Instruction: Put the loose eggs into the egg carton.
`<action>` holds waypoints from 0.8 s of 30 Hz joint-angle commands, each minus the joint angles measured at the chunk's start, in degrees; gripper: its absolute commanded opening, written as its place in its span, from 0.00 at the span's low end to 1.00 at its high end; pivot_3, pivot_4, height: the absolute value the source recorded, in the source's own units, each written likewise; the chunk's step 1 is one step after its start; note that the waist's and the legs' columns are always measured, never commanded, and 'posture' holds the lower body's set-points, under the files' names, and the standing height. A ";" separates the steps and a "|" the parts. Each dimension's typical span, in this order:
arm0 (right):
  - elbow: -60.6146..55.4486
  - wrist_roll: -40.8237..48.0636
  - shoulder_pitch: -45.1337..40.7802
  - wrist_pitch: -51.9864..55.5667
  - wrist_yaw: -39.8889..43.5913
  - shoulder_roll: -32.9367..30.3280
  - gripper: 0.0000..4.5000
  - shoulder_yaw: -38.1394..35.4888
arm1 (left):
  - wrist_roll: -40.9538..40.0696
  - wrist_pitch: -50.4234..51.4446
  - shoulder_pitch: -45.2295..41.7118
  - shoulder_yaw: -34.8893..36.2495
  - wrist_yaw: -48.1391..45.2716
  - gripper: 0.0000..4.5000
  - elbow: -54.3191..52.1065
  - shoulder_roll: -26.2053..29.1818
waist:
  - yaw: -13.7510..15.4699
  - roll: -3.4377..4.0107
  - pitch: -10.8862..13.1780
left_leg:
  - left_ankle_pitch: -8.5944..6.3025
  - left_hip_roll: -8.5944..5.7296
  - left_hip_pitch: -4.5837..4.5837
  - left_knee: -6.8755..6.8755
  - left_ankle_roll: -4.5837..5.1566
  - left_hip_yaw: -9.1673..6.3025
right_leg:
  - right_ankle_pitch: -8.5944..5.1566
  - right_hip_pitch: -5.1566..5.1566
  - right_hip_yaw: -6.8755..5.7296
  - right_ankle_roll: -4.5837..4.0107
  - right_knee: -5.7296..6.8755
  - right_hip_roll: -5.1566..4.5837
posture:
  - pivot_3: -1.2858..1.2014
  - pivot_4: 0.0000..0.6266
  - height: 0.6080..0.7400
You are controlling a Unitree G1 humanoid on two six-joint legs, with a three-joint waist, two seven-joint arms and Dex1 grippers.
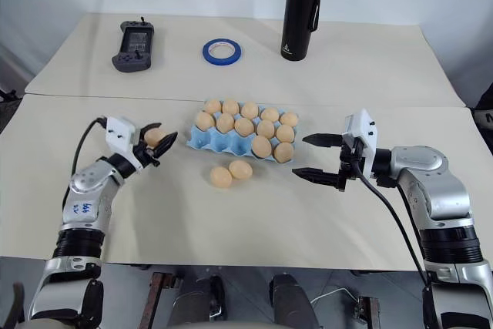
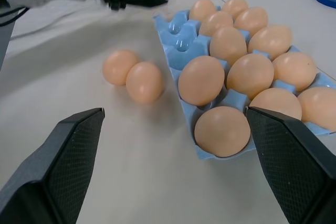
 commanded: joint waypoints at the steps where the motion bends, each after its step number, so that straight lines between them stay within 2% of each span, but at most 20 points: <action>1: -1.37 0.74 -0.08 -1.47 -0.28 -0.26 1.00 -2.23 | -3.37 4.81 -3.13 -0.40 -2.55 0.49 -6.99 1.05 | 0.05 0.00 0.00 | 0.00 0.00 0.00 0.01 -0.01 0.05 | 0.00 0.01 -0.01 0.00 0.00 0.01 | 0.52 0.24 1.00; 8: -2.99 1.55 1.53 -2.02 -1.58 0.44 1.00 -2.83 | -5.32 12.36 -11.98 -7.69 -10.32 0.49 -7.27 -2.41 | 0.63 0.00 0.00 | 0.01 -0.01 -0.06 0.26 -0.01 0.26 | -0.03 0.04 -0.06 0.06 0.06 0.03 | 0.52 0.24 1.00; 16: -6.90 2.34 5.53 -1.83 -4.65 0.77 1.00 -5.10 | -1.62 9.61 -15.27 -14.52 -15.80 0.49 1.66 -7.04 | 0.92 -0.02 0.01 | 0.00 0.03 -0.06 0.34 -0.01 0.31 | -0.04 0.01 0.06 0.09 0.06 0.07 | 0.52 0.24 1.00; 24: -10.42 3.42 9.31 -1.51 -7.13 0.69 1.00 -6.98 | 0.45 4.11 -19.31 -15.18 -17.54 0.49 10.82 -10.58 | 1.20 -0.03 0.02 | -0.08 -0.04 -0.10 0.35 0.11 -0.04 | -0.03 0.00 0.17 0.11 -0.01 0.00 | 0.52 0.24 1.00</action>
